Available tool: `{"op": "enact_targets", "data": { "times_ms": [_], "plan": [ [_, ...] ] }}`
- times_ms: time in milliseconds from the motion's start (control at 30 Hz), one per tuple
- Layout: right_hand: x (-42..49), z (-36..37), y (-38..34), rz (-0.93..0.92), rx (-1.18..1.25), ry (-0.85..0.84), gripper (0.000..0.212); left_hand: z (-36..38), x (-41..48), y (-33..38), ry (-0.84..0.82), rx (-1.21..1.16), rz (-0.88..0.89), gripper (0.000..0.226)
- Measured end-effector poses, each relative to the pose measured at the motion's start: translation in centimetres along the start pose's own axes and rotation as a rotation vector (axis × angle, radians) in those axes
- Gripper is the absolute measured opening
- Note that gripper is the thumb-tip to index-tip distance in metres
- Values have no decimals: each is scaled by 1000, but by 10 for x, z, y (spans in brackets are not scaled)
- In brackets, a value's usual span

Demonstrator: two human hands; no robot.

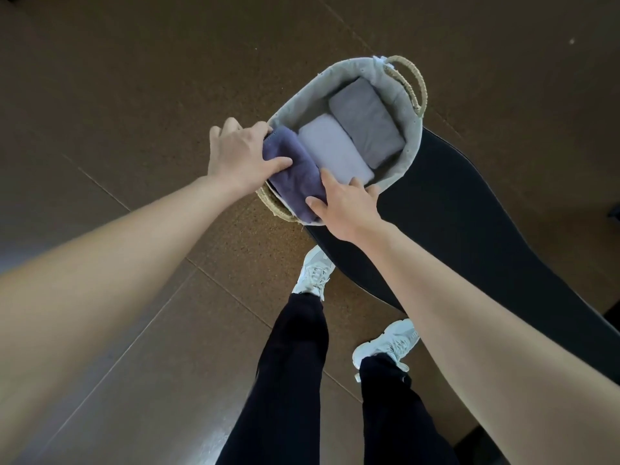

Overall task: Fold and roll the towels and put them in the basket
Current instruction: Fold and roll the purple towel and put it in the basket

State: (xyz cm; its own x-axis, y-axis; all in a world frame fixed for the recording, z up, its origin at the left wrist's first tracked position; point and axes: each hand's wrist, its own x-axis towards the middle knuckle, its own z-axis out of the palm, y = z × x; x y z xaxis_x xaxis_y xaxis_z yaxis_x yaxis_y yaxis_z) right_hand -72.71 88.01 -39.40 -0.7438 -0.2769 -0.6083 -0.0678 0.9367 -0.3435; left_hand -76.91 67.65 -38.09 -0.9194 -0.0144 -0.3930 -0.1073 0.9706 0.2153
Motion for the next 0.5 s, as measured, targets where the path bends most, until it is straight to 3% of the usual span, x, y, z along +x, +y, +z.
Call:
{"op": "enact_targets", "data": {
  "times_ms": [133,333,500],
  "plan": [
    [5,11,4,-32,-165,68,52,8,0,-5,75,71,167,60],
    [5,17,0,-22,-218,262,43,2,10,3,135,248,228,64],
    [-2,25,9,-339,-35,428,31,9,-3,10,180,187,418,26]
  ]
}}
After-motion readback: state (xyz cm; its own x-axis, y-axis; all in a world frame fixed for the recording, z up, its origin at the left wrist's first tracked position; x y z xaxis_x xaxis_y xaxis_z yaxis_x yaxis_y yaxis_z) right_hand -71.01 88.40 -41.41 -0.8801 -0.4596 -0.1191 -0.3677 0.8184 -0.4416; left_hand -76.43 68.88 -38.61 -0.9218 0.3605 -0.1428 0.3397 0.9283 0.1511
